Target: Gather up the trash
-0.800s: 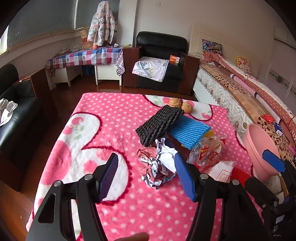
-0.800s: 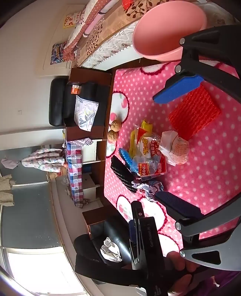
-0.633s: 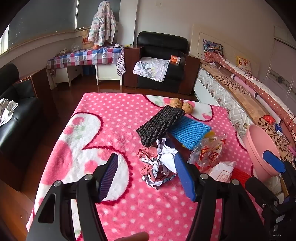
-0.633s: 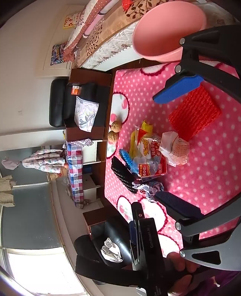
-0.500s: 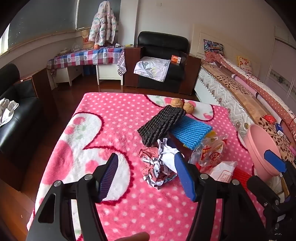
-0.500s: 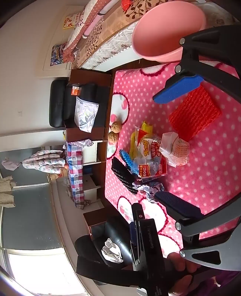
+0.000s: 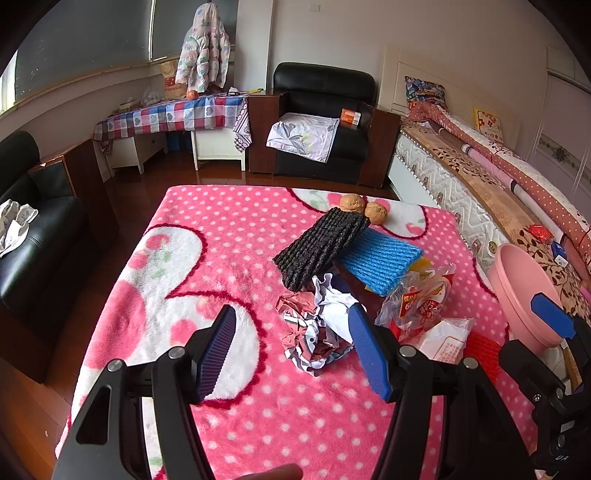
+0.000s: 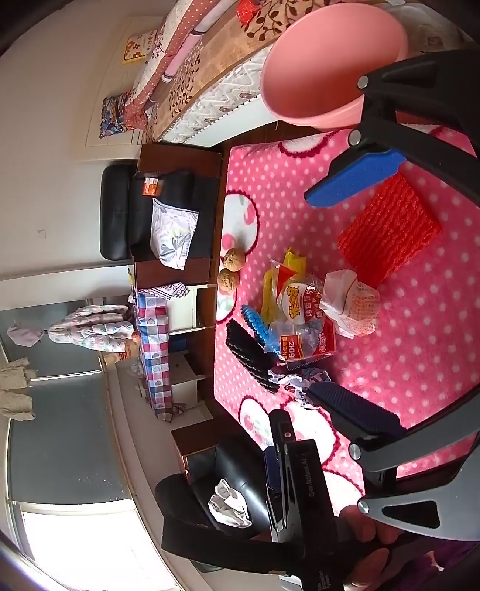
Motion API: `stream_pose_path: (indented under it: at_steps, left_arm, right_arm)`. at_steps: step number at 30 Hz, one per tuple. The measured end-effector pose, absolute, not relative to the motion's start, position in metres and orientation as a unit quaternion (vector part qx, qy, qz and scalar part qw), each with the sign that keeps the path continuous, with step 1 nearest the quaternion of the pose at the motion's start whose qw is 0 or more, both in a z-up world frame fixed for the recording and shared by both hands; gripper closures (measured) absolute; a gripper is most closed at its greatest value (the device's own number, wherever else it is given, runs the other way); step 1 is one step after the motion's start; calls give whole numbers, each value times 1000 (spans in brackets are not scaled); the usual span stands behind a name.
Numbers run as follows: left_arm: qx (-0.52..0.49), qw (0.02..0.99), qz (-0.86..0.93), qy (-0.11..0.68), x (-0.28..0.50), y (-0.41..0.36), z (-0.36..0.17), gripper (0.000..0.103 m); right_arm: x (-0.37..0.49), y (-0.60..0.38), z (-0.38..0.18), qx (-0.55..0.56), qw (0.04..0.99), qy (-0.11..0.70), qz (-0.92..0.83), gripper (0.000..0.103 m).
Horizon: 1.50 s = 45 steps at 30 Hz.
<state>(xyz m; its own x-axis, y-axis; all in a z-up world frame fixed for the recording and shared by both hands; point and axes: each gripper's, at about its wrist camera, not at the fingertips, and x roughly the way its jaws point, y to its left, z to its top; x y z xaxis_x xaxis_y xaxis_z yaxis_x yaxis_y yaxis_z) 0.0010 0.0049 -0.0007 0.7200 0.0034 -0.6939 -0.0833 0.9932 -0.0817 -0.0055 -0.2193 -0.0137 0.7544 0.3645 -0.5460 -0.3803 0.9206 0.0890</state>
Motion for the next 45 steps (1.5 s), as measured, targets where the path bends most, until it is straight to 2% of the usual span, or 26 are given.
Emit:
stream_pose_path:
  at_steps: [45]
  left_arm:
    - [-50, 925, 25, 376, 1, 1, -3, 41]
  right_arm:
    - [-2, -224, -15, -16, 946, 283, 154, 7]
